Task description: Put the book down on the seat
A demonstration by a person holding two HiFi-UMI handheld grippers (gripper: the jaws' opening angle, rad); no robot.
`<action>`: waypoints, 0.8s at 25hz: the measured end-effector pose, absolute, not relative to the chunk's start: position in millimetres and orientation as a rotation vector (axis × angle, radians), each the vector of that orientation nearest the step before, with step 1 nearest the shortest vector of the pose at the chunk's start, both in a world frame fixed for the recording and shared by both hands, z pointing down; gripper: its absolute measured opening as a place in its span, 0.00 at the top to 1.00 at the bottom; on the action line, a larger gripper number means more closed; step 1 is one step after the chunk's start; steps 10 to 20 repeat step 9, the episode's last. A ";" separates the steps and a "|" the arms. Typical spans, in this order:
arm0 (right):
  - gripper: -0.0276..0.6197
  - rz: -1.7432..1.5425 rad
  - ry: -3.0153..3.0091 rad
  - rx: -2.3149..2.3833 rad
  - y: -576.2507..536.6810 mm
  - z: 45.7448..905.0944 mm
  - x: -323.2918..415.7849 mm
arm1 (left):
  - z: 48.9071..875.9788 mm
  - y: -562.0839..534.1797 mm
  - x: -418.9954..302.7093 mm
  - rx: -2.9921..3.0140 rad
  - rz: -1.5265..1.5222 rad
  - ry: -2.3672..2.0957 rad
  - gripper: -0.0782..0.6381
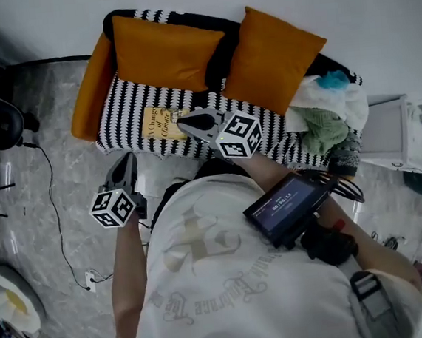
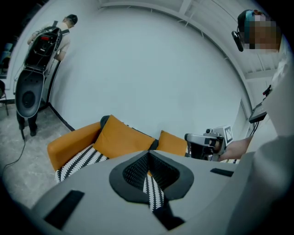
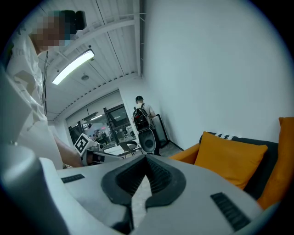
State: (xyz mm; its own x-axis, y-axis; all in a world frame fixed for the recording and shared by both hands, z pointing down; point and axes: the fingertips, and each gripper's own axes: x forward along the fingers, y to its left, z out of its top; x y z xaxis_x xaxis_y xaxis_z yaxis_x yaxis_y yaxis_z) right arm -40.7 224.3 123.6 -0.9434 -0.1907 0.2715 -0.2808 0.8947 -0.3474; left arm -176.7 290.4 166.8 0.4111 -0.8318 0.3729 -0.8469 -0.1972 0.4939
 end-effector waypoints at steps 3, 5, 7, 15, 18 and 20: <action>0.94 0.565 -2.827 0.356 224.4 123.8 -41.9 | 168.2 292.0 -176.1 2.026 0.038 -1.417 0.87; 0.94 0.564 -2.823 0.355 225.2 124.6 -41.9 | 169.0 292.3 -175.7 2.023 0.039 -1.415 0.87; 0.94 0.565 -2.820 0.355 225.6 125.9 -41.1 | 169.4 291.9 -175.1 2.022 0.039 -1.414 0.87; 0.94 0.567 -2.817 0.357 225.8 127.3 -39.9 | 169.7 291.3 -174.1 2.021 0.040 -1.414 0.87; 0.94 0.567 -2.817 0.357 225.8 127.3 -39.9 | 169.7 291.3 -174.1 2.021 0.040 -1.414 0.87; 0.94 0.567 -2.817 0.357 225.8 127.3 -39.9 | 169.7 291.3 -174.1 2.021 0.040 -1.414 0.87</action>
